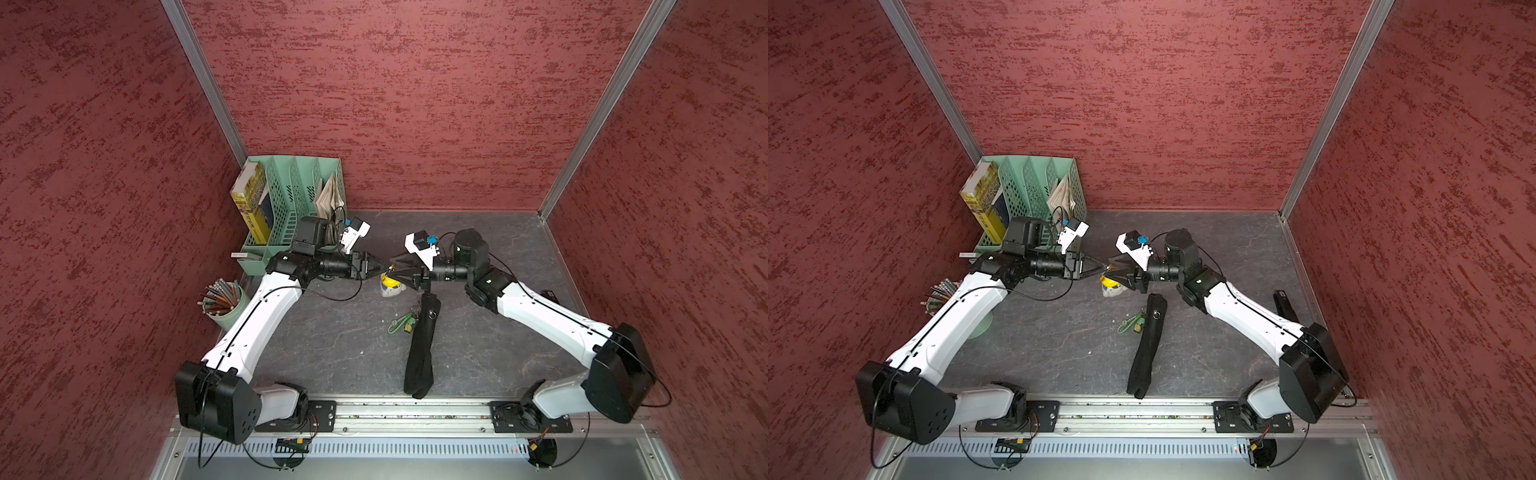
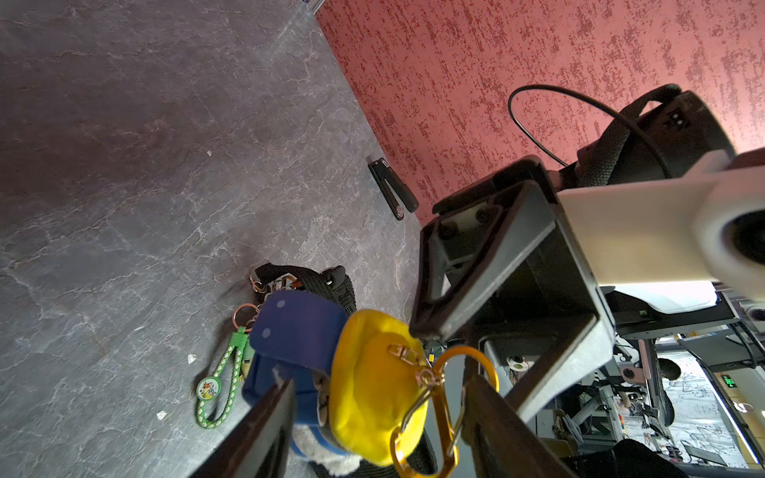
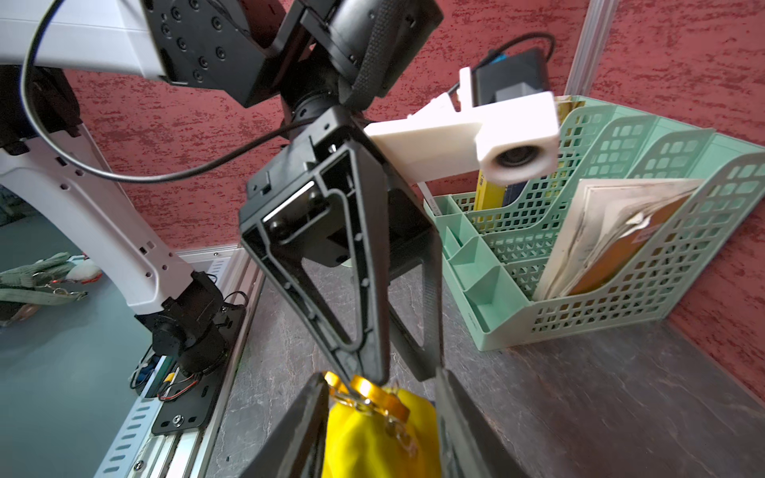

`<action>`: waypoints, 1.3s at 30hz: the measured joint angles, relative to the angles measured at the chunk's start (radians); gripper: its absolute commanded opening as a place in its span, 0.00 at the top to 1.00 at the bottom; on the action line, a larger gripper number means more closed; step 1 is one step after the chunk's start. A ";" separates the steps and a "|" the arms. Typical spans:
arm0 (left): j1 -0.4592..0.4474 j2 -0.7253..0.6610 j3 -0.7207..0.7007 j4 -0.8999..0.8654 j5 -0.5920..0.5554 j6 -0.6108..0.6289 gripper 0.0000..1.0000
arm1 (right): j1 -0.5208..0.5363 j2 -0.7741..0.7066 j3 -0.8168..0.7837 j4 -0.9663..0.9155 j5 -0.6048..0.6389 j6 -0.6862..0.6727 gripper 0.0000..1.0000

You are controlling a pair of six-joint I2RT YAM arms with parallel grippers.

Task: Remove the decoration from the bag
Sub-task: Place the decoration item at the center of the board.

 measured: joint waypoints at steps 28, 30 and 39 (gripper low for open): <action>0.013 0.007 -0.019 0.043 -0.019 -0.049 0.25 | 0.002 0.000 -0.012 -0.015 0.028 -0.013 1.00; 0.014 0.007 -0.028 0.048 -0.032 -0.053 0.23 | 0.002 0.000 -0.028 0.008 0.040 0.000 1.00; 0.030 0.009 -0.031 -0.002 -0.155 -0.026 0.32 | -0.009 -0.011 -0.087 0.051 0.084 0.032 1.00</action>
